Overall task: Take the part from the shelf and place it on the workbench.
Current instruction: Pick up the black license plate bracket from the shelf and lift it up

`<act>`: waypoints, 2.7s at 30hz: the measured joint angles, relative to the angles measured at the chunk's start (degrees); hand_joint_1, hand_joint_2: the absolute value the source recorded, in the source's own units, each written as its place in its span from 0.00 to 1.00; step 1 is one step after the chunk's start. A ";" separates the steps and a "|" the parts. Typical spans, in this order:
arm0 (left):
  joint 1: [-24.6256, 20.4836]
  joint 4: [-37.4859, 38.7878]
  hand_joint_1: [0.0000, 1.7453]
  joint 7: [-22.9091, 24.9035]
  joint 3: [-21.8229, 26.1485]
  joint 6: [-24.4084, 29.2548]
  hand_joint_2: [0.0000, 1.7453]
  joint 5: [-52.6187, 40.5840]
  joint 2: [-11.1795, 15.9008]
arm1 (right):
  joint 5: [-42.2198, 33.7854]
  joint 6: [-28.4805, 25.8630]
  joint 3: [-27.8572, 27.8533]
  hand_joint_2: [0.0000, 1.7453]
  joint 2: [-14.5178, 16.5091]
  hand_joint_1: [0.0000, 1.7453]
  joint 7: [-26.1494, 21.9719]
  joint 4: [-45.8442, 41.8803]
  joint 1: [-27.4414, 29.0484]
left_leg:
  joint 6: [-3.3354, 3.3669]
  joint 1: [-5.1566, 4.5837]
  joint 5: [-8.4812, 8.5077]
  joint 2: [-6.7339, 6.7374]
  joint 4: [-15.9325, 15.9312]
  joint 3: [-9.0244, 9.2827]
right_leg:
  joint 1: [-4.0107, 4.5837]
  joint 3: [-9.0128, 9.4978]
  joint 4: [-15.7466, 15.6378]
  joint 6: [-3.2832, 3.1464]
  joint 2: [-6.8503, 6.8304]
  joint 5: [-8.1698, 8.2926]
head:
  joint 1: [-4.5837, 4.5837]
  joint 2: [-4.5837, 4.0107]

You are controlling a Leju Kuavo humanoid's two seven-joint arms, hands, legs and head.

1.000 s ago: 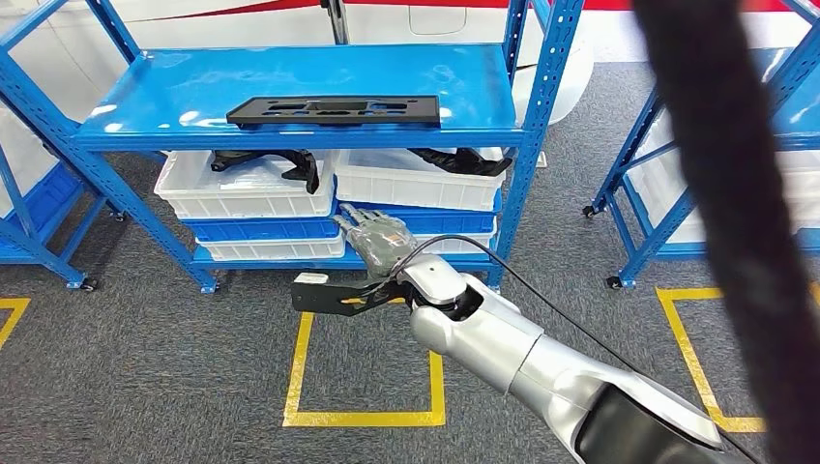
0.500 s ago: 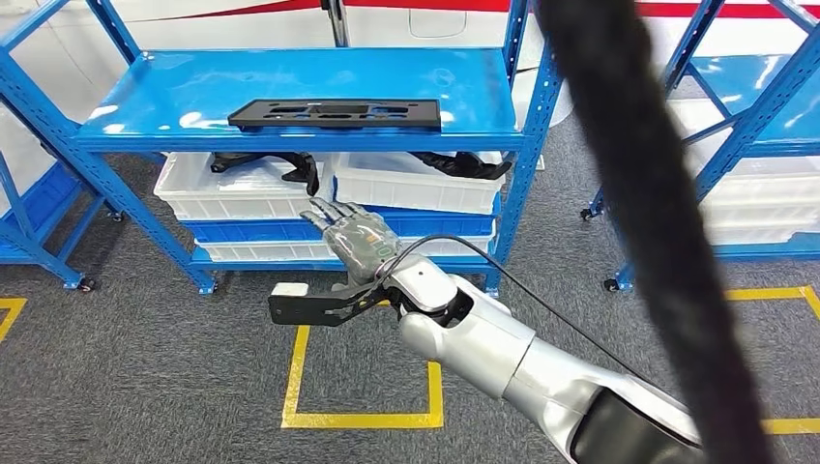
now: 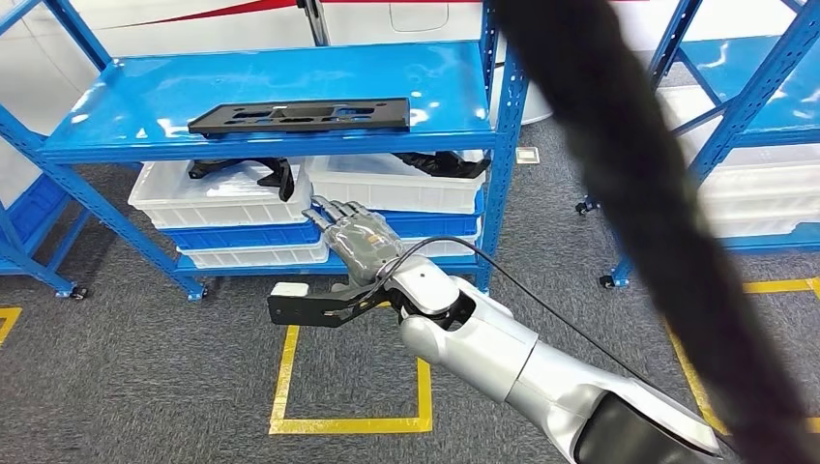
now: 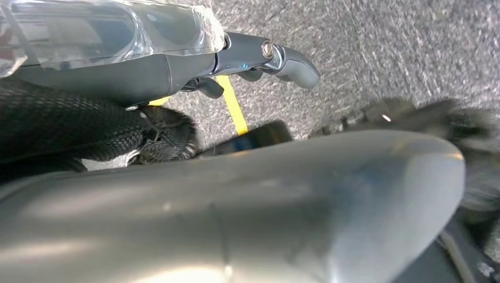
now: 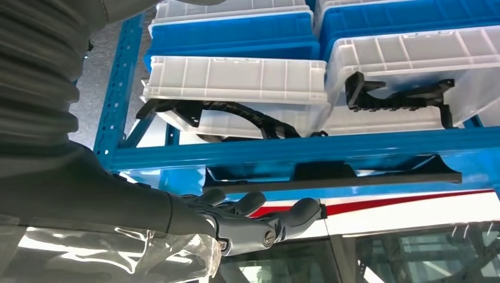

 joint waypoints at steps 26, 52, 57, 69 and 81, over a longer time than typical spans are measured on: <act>-0.11 0.12 0.00 0.13 -0.05 -0.05 0.00 -0.16 -0.38 | -0.10 0.08 0.08 0.50 0.33 0.00 -1.24 -3.69 0.25 | 3.22 -2.85 7.33 -0.77 -14.25 5.33 | 1.66 1.20 -1.40 -0.70 -0.34 0.34 | 0.35 0.00; -0.24 0.23 0.00 0.22 -0.42 -0.12 0.00 -0.47 -0.50 | -0.33 1.03 0.73 0.00 -0.11 0.00 -2.48 -4.42 0.43 | 4.06 -2.74 7.87 -1.05 -14.23 5.23 | 2.06 -0.62 1.36 -1.00 -0.86 0.39 | -0.16 0.00; -0.34 0.26 0.00 0.22 -0.44 -0.11 0.00 -0.48 -0.52 | -0.75 1.55 0.78 0.00 -0.04 0.00 -2.48 -4.46 0.31 | 2.73 -2.67 6.46 -0.83 -12.93 4.79 | 1.85 0.62 -1.19 -1.27 -0.80 0.62 | -0.24 0.00; -0.38 0.28 0.00 0.22 -0.45 -0.02 0.00 -0.57 -0.49 | -0.65 1.93 0.93 0.50 0.15 0.00 -2.01 -4.46 0.44 | 1.20 -1.09 9.06 -1.14 -14.02 3.38 | 1.11 2.12 -1.25 0.44 0.11 -0.84 | -0.70 0.00; -0.17 0.28 0.00 0.23 -0.46 0.19 0.00 -0.50 -0.62 | -0.44 3.11 0.96 1.00 0.19 0.00 0.43 -3.50 0.39 | 4.06 -1.90 7.47 -1.34 -14.29 5.73 | 1.49 -3.34 6.45 -0.10 -0.44 -0.69 | -0.68 0.00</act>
